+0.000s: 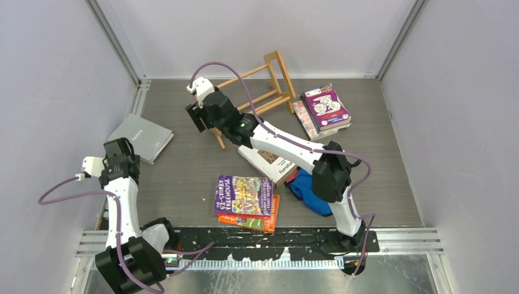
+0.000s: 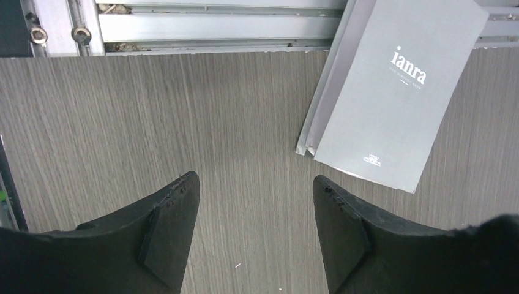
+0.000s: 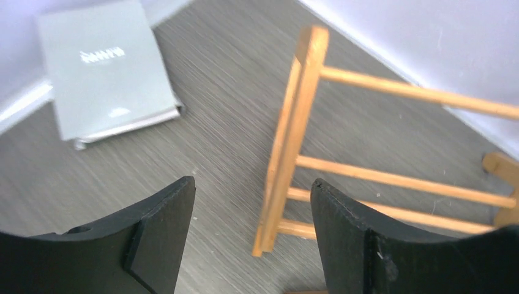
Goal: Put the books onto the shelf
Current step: Move the shelf to the center of the board, then pick up the book from the center of the board.
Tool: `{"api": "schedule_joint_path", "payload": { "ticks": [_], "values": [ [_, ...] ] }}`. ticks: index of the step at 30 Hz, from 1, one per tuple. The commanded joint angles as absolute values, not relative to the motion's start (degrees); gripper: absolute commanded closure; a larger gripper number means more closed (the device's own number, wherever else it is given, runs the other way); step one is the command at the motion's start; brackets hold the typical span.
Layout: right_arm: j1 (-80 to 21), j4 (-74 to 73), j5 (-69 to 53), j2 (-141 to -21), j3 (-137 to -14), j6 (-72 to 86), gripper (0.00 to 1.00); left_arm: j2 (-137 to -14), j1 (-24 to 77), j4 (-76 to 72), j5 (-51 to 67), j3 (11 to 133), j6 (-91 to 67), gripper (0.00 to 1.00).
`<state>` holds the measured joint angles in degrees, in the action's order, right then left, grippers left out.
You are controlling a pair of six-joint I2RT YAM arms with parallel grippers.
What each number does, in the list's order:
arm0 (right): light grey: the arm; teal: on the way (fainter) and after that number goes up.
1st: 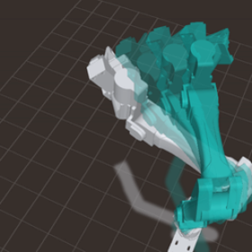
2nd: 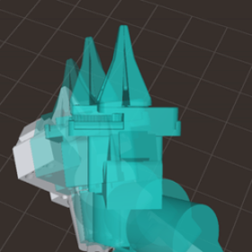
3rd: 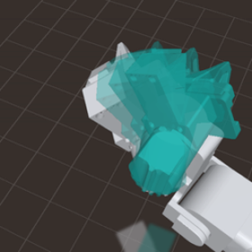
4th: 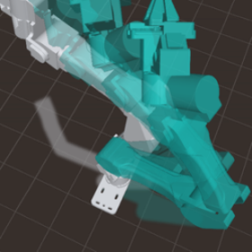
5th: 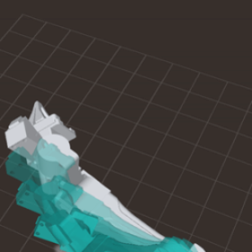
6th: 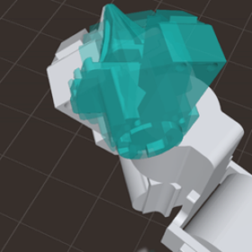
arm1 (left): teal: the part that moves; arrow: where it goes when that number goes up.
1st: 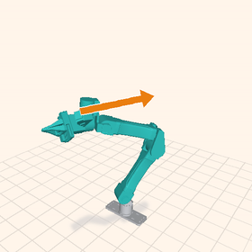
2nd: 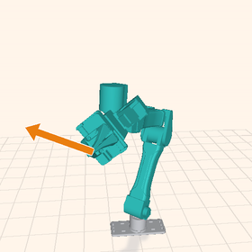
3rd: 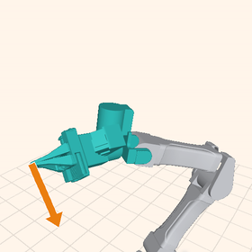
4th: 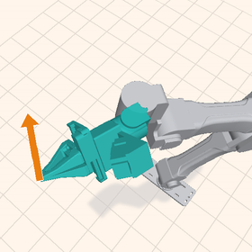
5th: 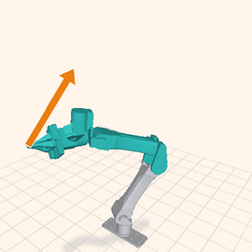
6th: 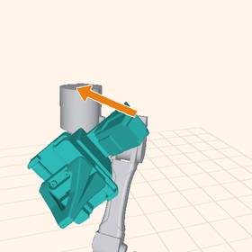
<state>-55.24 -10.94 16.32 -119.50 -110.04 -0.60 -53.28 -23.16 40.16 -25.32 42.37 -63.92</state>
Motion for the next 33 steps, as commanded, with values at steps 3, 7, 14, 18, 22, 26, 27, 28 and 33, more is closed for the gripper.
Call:
{"api": "schedule_joint_path", "payload": {
  "ticks": [3, 7, 14, 18, 22, 26, 27, 28, 33],
  "values": [
    [-58.50, -8.57, 14.60, -115.72, -111.66, -2.81, 0.26, -54.04, -26.67, 35.81, -21.08, 40.13, -66.22, 0.32],
    [-58.79, -12.22, 8.57, -120.89, -117.29, -0.51, 0.26, -55.53, -28.54, 31.15, -17.48, 38.84, -65.36, 0.32],
    [-58.55, -14.36, 1.89, -134.64, -129.63, 1.14, 0.26, -56.64, -31.78, 20.85, -15.71, 34.06, -66.31, 0.33],
    [-57.61, -13.33, -1.79, -140.27, -135.10, 2.82, 0.26, -59.10, -33.38, 10.25, -12.99, 30.02, -69.03, 0.34],
    [-56.49, -11.23, -3.94, -142.27, -136.09, 5.13, 0.26, -62.87, -33.56, -1.48, -9.89, 28.03, -69.70, 0.34],
    [-55.65, -8.76, -5.26, -142.56, -134.38, 7.62, 0.26, -65.77, -33.57, -9.31, -8.62, 27.71, -68.76, 0.34],
    [-55.57, -8.07, -5.39, -142.49, -133.50, 8.12, 0.26, -66.13, -33.60, -10.77, -8.55, 27.57, -68.33, 0.34],
    [-55.48, -7.16, -5.56, -142.29, -132.49, 8.62, 0.26, -66.56, -33.55, -11.89, -8.45, 27.48, -68.08, 0.34],
    [-55.04, -4.07, -6.45, -141.85, -129.03, 10.20, 0.26, -70.53, -33.54, -16.45, -6.41, 28.09, -67.53, 0.36]
  ]
}}
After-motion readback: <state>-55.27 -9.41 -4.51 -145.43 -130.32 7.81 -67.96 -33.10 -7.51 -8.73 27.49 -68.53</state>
